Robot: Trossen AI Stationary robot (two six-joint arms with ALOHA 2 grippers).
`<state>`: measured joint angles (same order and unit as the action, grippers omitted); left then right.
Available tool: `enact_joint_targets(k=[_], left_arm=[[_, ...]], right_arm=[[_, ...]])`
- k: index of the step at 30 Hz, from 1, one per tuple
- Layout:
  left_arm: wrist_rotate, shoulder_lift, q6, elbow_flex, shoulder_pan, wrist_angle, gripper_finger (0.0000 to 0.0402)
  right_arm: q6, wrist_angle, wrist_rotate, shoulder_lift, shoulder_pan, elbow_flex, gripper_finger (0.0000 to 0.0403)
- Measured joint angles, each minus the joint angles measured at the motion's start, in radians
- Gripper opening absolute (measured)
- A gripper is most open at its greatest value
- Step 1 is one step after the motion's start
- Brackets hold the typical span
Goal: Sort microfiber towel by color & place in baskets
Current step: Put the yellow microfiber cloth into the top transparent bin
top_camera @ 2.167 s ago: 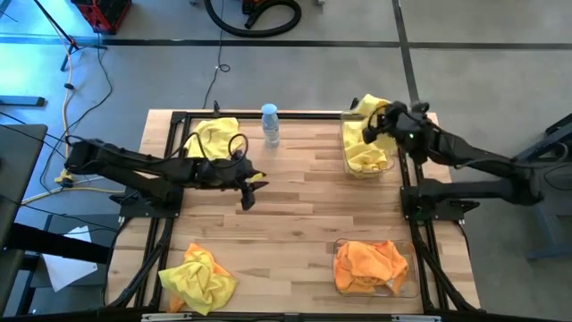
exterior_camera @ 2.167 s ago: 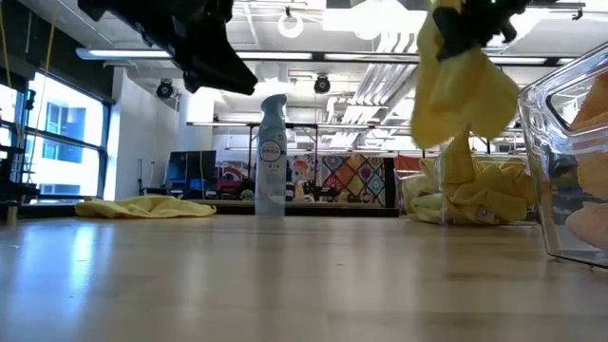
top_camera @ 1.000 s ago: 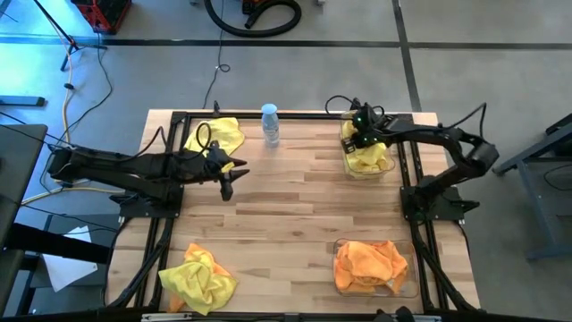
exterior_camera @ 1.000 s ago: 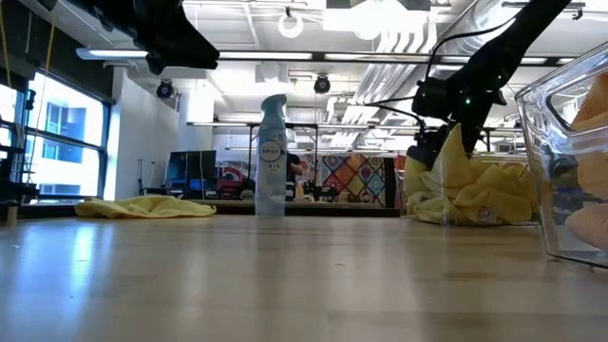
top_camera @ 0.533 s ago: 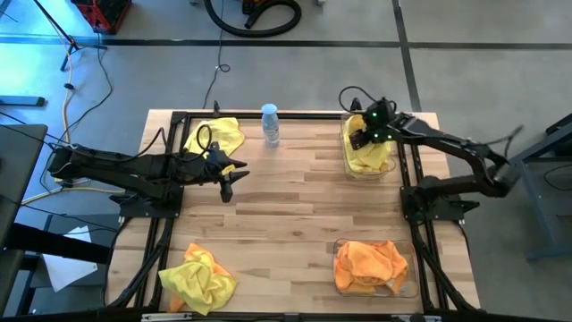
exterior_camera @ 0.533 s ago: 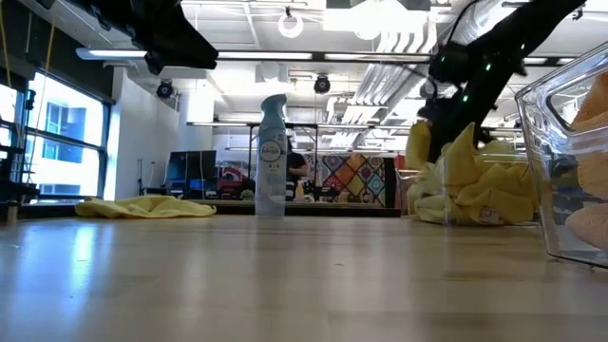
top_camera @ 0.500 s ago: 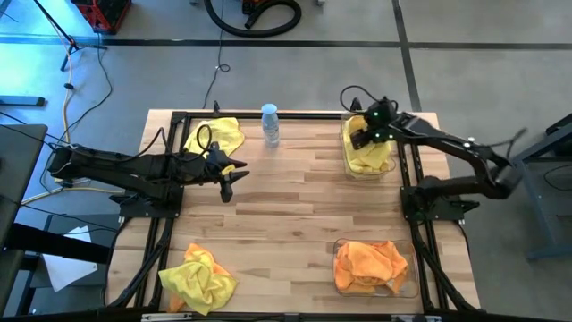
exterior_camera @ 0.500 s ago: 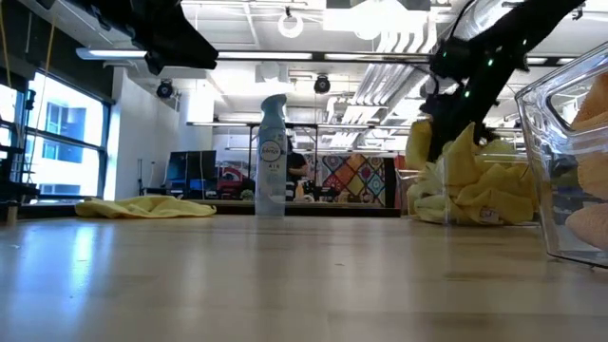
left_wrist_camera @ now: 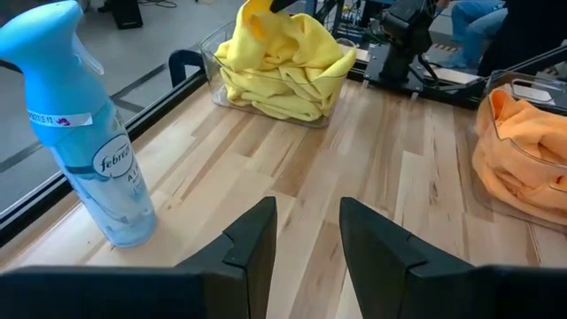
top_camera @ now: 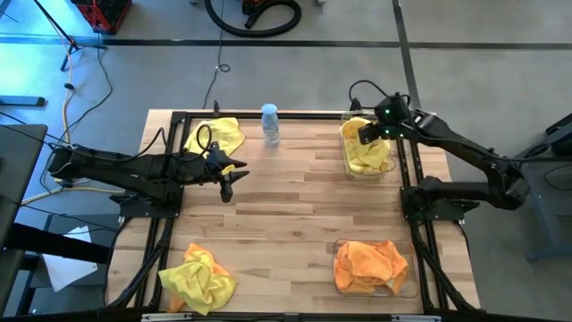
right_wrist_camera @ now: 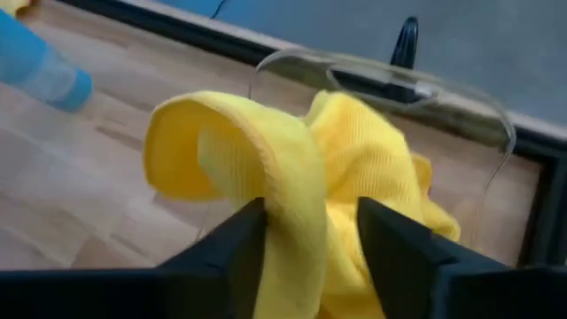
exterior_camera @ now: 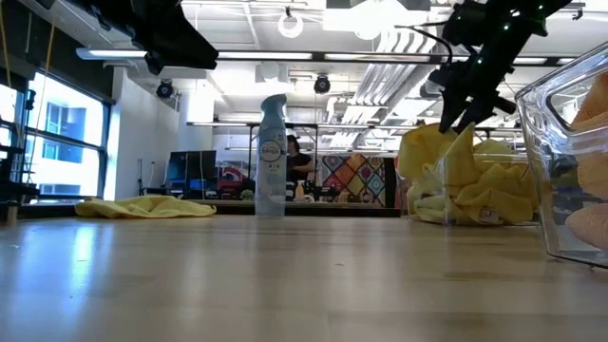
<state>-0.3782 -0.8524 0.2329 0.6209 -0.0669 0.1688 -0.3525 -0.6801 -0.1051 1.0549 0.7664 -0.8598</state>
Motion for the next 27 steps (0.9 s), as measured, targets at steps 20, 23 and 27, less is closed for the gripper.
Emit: enact_joint_targets(k=[20,23,27], left_arm=[[0.000,0.000,0.002,0.000,0.000,0.021,0.0115],[0.000,0.000,0.002,0.000,0.000,0.022,0.0115],[0.000,0.000,0.009,-0.001,0.000,0.029,0.0115]], right_arm=[[0.021,0.332,-0.015,0.411,0.028,0.141,0.0023],[0.054,0.317,-0.003,0.388,0.028,0.136,0.0029],[0.070,0.294,0.004,0.316,0.028,0.129,0.0041]])
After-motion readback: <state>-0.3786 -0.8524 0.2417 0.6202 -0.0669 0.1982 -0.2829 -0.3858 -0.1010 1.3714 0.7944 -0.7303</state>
